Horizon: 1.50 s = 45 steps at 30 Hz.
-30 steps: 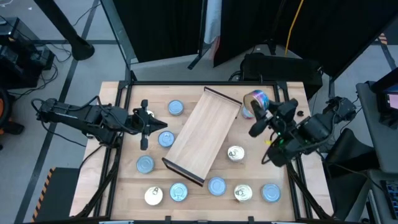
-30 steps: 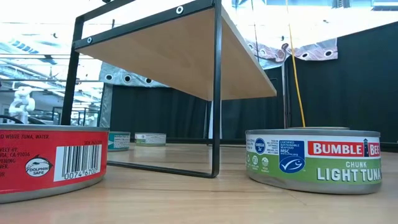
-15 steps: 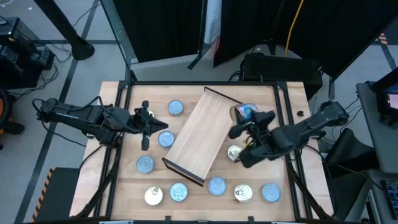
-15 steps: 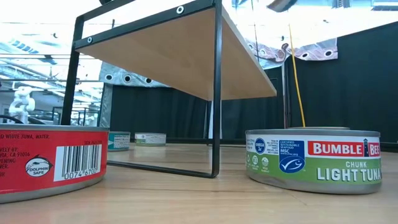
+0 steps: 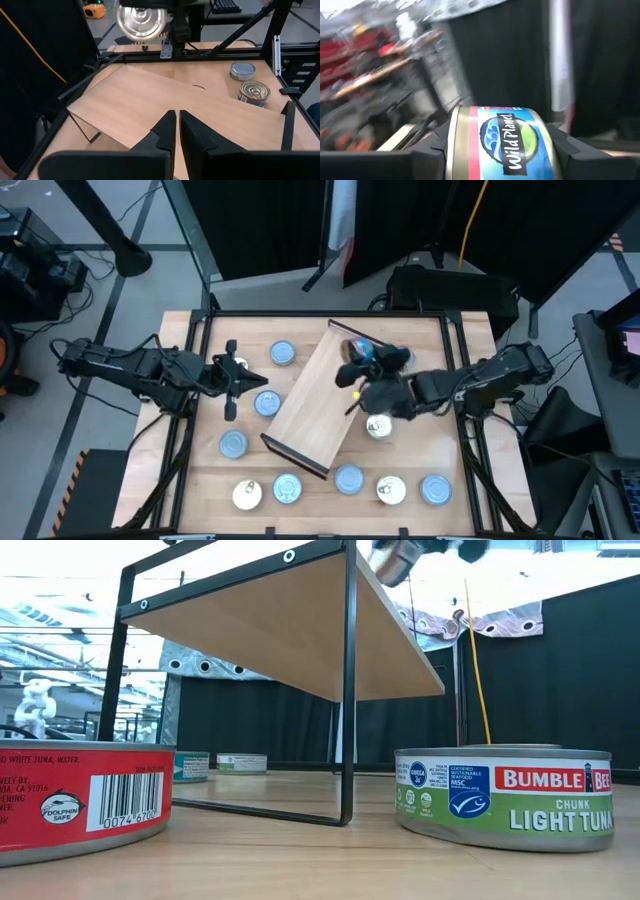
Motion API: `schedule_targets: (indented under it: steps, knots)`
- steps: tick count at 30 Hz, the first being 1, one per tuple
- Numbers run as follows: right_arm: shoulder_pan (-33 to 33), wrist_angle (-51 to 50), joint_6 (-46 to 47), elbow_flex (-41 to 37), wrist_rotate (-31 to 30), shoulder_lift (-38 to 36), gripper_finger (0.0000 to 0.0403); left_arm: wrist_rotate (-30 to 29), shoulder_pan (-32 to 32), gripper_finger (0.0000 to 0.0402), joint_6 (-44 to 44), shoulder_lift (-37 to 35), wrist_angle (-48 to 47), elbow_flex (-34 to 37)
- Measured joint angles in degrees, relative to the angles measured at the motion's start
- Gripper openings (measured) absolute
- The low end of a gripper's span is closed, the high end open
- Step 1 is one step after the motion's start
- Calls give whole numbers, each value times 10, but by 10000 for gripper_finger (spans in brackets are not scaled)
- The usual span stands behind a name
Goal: Stack canned seafood by type on shelf
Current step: Put the blue tuna can on the shelf
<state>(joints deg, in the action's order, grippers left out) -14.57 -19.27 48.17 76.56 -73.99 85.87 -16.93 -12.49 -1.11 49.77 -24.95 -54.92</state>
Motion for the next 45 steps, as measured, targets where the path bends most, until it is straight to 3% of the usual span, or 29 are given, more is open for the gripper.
schedule_targets:
  steps: [5, 10, 13, 19, 24, 26, 30, 35, 40, 45]
  knots:
    - [54, 160, -201, 34, 256, -33, 183, 0, 0, 28, 16, -23, 0, 0]
    - [101, 132, -218, 71, 451, -85, 171, 0, 0, 28, 16, -47, -2, 0]
    - [113, 82, -205, 74, 508, -132, 173, 0, 0, 28, 15, -57, -14, 0]
    - [92, -3, -204, 60, 487, -178, 183, 1, 0, 28, 14, -55, -29, 1]
    - [88, -1, -168, -41, 457, -163, 174, 1, 0, 28, 14, -47, -32, 1]
    - [94, 60, -137, -106, 451, -149, 174, 2, 0, 28, 14, -47, -37, 1]
    - [116, 285, -92, -237, 481, -125, 178, 4, 0, 28, 14, -46, -50, 1]
    - [153, 492, -28, -355, 482, -107, 179, 4, 0, 28, 13, -46, -52, 1]
    - [176, 588, 34, -413, 450, -93, 180, 4, 0, 28, 13, -46, -52, 1]
    - [177, 591, 48, -416, 433, -81, 180, 4, 0, 28, 15, -46, -51, 1]
